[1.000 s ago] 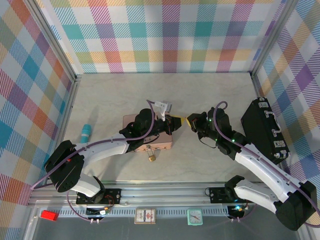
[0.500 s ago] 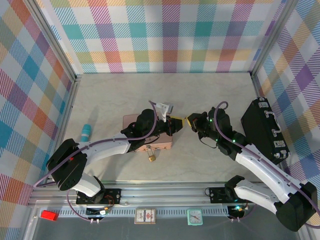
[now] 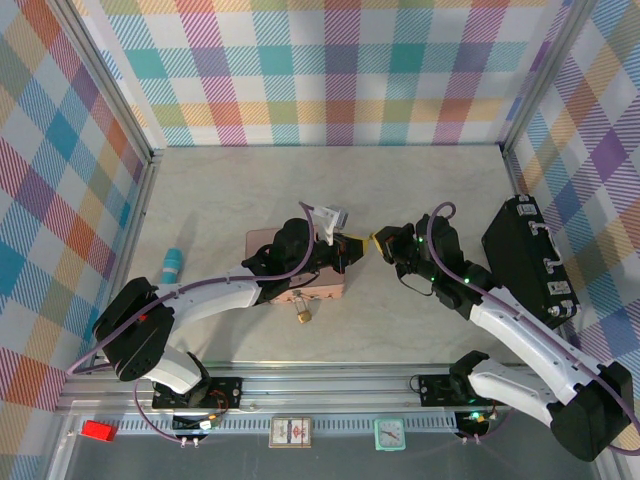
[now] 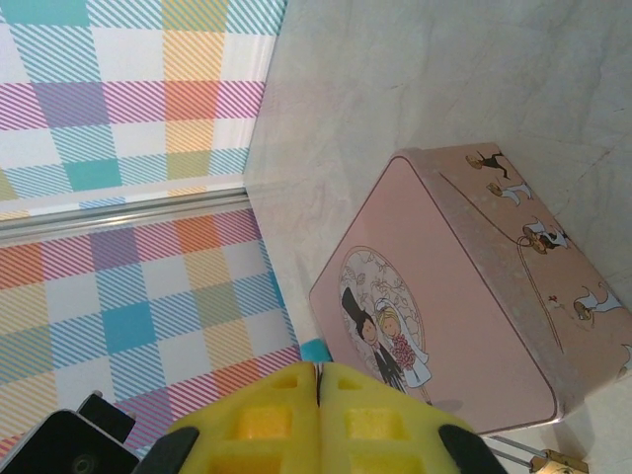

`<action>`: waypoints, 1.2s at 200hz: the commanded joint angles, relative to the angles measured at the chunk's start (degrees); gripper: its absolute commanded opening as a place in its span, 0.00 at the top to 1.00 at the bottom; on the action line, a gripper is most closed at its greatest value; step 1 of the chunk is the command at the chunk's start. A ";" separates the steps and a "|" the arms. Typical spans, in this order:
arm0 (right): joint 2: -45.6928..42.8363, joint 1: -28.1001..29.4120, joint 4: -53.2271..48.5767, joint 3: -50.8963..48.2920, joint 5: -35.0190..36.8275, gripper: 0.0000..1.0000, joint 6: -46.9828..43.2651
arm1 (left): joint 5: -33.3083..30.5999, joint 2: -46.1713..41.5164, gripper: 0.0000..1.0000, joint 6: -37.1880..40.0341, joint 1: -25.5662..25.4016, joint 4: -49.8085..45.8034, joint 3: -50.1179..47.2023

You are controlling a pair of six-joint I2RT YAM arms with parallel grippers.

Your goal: Unlock the padlock with the key

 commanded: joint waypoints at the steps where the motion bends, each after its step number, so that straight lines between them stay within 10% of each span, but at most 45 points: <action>1: -0.18 0.27 0.65 -0.40 -0.16 1.00 0.91 | 0.05 -0.68 1.00 0.27 -0.53 0.79 0.58; 27: -0.52 0.24 0.10 -0.65 0.39 1.00 0.08 | -1.63 -1.81 1.00 1.31 -0.45 -2.34 1.31; 46: -0.73 0.24 -1.35 0.53 1.93 0.70 -5.53 | -5.57 -3.66 1.00 5.30 -0.12 -12.57 3.78; 70: -1.70 0.06 1.92 0.72 4.65 0.26 -26.72 | -10.07 -5.22 1.00 14.29 1.21 -34.47 12.07; 111: -6.25 -2.90 13.10 -6.99 -5.36 0.10 -61.75 | -19.66 3.25 1.00 27.55 1.88 -79.00 34.52; 178: -4.05 -10.35 28.81 -12.81 -45.99 0.22 -72.19 | -10.79 9.34 1.00 38.59 1.85 -104.35 52.93; 240: 1.05 -8.33 43.14 -13.58 -61.08 0.31 -67.21 | 0.87 9.58 1.00 43.30 1.83 -104.33 55.78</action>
